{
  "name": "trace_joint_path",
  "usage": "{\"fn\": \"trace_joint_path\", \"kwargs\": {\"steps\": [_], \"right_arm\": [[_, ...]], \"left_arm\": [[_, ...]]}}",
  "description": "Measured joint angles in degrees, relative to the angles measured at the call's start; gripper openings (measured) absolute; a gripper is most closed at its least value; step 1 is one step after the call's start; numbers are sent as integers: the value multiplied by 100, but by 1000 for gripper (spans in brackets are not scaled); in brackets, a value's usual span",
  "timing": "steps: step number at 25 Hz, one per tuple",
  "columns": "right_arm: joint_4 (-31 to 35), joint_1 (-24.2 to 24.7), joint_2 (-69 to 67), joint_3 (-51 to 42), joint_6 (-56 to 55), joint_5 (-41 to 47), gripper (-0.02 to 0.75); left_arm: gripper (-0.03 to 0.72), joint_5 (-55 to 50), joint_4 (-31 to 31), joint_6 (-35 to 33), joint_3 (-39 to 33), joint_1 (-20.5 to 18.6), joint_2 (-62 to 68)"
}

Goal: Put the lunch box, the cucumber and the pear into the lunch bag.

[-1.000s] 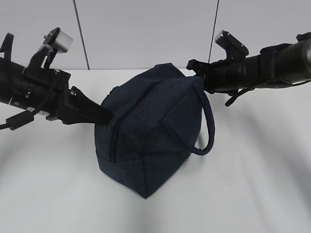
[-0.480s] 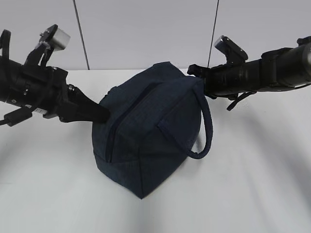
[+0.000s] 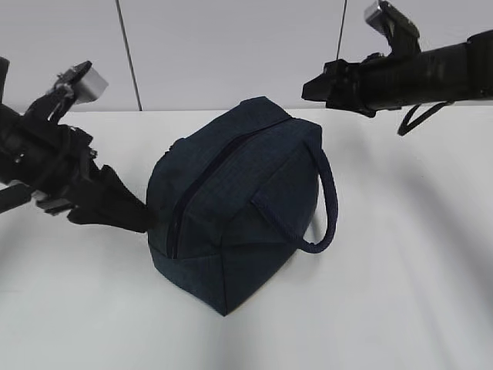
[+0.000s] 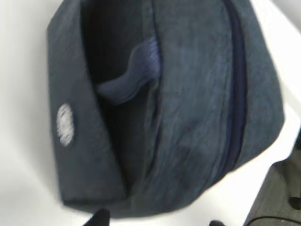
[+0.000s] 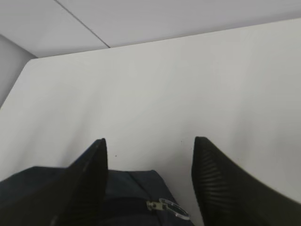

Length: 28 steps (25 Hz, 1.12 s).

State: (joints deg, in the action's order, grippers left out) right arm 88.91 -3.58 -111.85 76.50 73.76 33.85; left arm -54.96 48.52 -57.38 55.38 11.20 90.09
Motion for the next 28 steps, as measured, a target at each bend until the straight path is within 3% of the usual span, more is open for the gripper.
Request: {"fn": "trace_joint_path", "kwargs": {"steps": [3, 9, 12, 17, 28], "right_arm": [[-1360, 13, 421, 0, -762, 92, 408], [-5082, 13, 1115, 0, -4206, 1059, 392], [-6548, 13, 1254, -263, -5520, 1739, 392], [-7242, 13, 1977, -1513, -6213, 1964, 392], [-8136, 13, 5450, -3653, -6613, 1893, 391]], "left_arm": [[375, 142, -1003, 1055, 0, 0, -363], [347, 493, -2520, 3070, 0, 0, -1162], [330, 499, -3084, 3645, -65, 0, -1556], [327, 511, -3651, 4371, -509, 0, -2263], [326, 97, -3731, 5262, -1547, 0, -4358]]}}
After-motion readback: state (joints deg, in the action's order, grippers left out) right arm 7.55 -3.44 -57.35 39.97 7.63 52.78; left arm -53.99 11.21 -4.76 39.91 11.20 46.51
